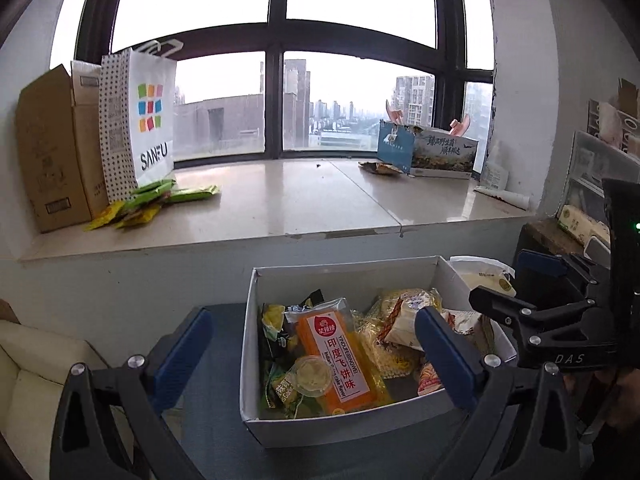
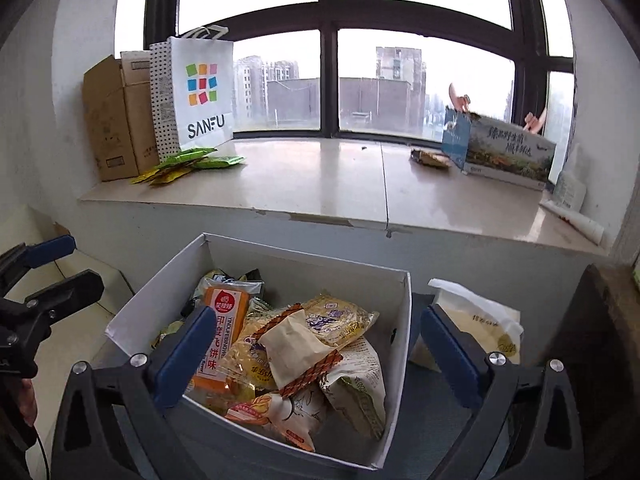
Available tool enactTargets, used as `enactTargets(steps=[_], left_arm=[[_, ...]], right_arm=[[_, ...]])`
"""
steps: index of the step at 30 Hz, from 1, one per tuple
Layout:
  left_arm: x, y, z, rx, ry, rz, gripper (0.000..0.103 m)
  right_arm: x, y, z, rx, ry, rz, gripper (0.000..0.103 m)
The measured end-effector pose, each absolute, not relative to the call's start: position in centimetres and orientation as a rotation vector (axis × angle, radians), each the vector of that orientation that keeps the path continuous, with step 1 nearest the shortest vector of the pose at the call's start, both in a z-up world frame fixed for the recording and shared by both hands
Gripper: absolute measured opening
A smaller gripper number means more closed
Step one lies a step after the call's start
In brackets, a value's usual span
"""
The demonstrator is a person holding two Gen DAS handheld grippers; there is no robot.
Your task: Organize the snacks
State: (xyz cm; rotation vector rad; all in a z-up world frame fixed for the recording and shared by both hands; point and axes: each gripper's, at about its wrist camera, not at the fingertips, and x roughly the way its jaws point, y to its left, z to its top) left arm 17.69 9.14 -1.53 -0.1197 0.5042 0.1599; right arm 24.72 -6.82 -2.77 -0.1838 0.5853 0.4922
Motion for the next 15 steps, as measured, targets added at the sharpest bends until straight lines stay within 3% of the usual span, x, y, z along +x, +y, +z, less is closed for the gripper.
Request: enactTargets(steps=[15], left_arm=[[5.7,3.6,1.4,-0.190,0.497,0.074,0.103]], right_arm=[[11.2,-14.2,0.9,-0.061,0.541,0.598,0.103]])
